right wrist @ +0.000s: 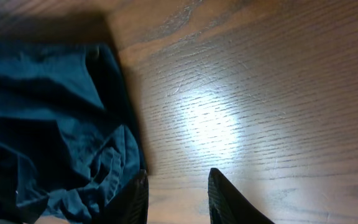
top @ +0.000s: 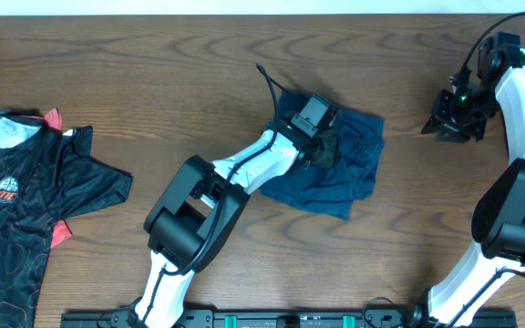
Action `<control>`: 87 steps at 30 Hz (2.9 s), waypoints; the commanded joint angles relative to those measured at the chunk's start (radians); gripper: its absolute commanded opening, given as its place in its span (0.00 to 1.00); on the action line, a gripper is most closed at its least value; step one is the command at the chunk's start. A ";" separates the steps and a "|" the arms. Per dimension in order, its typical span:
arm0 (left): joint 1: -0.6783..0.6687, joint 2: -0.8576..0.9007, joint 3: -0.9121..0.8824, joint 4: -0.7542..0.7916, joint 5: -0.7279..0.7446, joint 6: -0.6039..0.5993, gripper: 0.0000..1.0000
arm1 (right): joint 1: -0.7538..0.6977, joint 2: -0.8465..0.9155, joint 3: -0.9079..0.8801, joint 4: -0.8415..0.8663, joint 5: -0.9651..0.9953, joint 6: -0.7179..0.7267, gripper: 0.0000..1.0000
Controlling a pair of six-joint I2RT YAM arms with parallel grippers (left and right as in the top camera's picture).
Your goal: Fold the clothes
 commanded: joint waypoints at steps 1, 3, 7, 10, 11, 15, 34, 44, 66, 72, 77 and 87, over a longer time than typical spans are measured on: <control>0.000 0.023 0.006 0.051 0.010 -0.060 0.35 | 0.004 0.001 0.016 0.001 -0.004 -0.004 0.30; 0.000 0.023 0.021 0.083 0.009 -0.060 0.36 | 0.004 0.001 0.016 0.002 -0.004 -0.003 0.30; 0.000 0.023 0.046 0.131 0.008 -0.059 0.36 | 0.004 0.001 0.016 0.003 -0.004 -0.003 0.31; 0.000 0.023 0.052 0.185 -0.017 -0.059 0.37 | 0.005 0.001 0.016 0.001 -0.004 -0.003 0.32; 0.000 0.023 0.052 0.195 -0.038 -0.059 0.39 | 0.005 0.001 0.016 -0.001 -0.004 -0.003 0.33; 0.000 0.023 0.052 0.238 -0.103 -0.058 0.39 | 0.010 0.001 0.016 -0.004 -0.004 -0.003 0.34; -0.001 0.128 0.051 0.282 -0.162 -0.047 0.99 | 0.072 0.001 0.016 -0.031 -0.049 -0.004 0.71; 0.009 0.089 0.052 0.278 -0.148 -0.035 0.98 | 0.077 0.001 0.016 -0.049 -0.050 -0.003 0.73; 0.130 -0.306 0.052 -0.217 -0.387 0.140 0.98 | 0.098 0.009 0.001 0.027 -0.135 -0.003 0.99; 0.222 -0.306 0.051 -0.281 -0.387 0.141 0.98 | 0.156 0.011 -0.085 0.115 -0.153 0.075 0.99; 0.278 -0.306 0.051 -0.308 -0.383 0.141 0.98 | 0.190 0.011 -0.198 0.175 -0.130 0.163 0.99; 0.313 -0.306 0.051 -0.322 -0.383 0.145 0.98 | 0.193 0.011 -0.392 0.321 -0.165 0.185 0.99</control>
